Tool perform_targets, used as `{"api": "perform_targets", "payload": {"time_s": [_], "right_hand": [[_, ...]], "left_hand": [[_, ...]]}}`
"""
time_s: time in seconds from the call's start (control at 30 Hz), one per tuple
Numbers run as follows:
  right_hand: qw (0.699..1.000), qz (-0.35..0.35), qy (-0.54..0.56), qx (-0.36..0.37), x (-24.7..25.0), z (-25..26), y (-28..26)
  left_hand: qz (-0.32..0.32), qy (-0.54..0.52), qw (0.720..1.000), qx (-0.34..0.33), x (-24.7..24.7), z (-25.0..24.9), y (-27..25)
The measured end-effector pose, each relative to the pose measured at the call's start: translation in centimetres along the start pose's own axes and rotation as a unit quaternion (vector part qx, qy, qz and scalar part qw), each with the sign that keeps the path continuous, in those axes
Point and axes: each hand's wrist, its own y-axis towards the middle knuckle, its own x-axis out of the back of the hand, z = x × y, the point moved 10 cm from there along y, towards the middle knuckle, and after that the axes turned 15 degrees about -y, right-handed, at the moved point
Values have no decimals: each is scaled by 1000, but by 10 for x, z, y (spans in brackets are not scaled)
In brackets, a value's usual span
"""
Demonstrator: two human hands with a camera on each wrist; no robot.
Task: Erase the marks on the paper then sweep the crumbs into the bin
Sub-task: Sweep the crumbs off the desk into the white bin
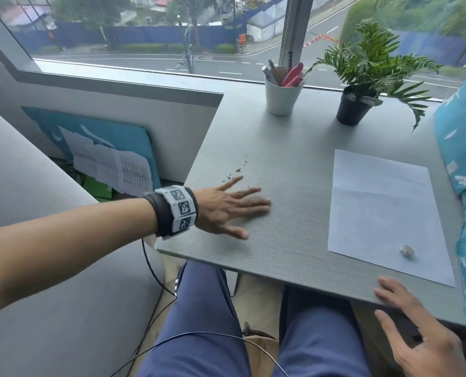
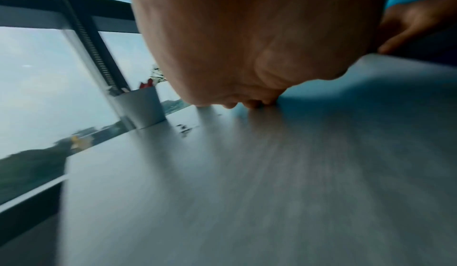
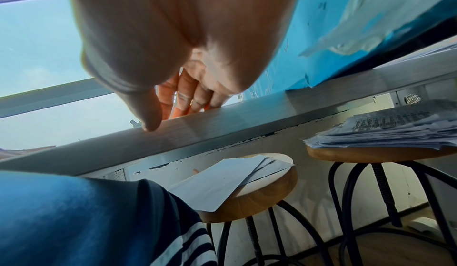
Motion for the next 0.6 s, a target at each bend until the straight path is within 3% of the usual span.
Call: {"api": "perform_targets", "payload": {"time_s": [0.1, 0.17, 0.37, 0.6], "right_hand": [[1000, -7, -8, 6, 0, -2, -1], [1000, -15, -23, 16, 0, -2, -2], [999, -5, -44, 22, 0, 0, 0], [1000, 12, -23, 8, -3, -2, 1]], "left_hand": [[-16, -1, 993, 119, 12, 60, -11], [-29, -30, 987, 155, 19, 82, -18], [-87, -234, 949, 192, 46, 111, 6], [-10, -199, 960, 198, 38, 115, 37]]}}
